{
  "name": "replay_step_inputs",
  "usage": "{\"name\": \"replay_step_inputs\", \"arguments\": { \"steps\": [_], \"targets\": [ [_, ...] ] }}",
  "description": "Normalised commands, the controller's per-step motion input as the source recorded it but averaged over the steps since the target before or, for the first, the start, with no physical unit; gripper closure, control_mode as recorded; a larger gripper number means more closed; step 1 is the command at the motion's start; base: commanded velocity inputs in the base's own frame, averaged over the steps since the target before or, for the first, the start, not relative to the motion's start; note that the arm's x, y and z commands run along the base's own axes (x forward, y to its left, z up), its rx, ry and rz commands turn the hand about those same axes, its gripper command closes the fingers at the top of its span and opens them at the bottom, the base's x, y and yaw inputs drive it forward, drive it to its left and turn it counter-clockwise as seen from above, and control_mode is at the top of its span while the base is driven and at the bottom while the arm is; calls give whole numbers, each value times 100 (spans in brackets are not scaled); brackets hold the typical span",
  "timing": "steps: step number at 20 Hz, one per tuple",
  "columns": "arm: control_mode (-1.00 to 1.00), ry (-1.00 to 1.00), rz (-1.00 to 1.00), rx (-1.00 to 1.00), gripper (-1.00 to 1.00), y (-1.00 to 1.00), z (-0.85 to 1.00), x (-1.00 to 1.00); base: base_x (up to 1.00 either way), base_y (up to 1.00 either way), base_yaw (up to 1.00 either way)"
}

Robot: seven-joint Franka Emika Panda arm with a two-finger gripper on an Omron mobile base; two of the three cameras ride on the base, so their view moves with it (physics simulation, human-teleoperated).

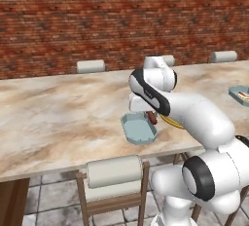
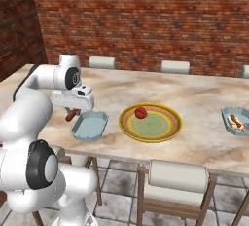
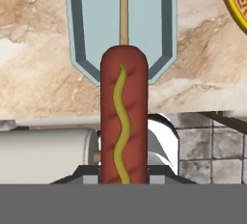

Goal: Place one cooked food and one vegetable from the large plate to each tupperware container.

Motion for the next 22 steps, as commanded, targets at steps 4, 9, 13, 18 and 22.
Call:
{"name": "replay_step_inputs", "arguments": {
  "steps": [4, 9, 13, 18, 22],
  "targets": [
    [-100, 0, 0, 0, 100, 2, 0, 3, 9, 4, 0],
    [-100, 0, 0, 0, 100, 0, 0, 0, 0, 0, 0],
    [-100, 1, 0, 0, 100, 9, -14, 33, 0, 0, 0],
    [-100, 11, 0, 1, 100, 4, -37, 54, 0, 0, 0],
    [-100, 2, 0, 0, 100, 0, -31, 36, 0, 0, 0]
  ]
}}
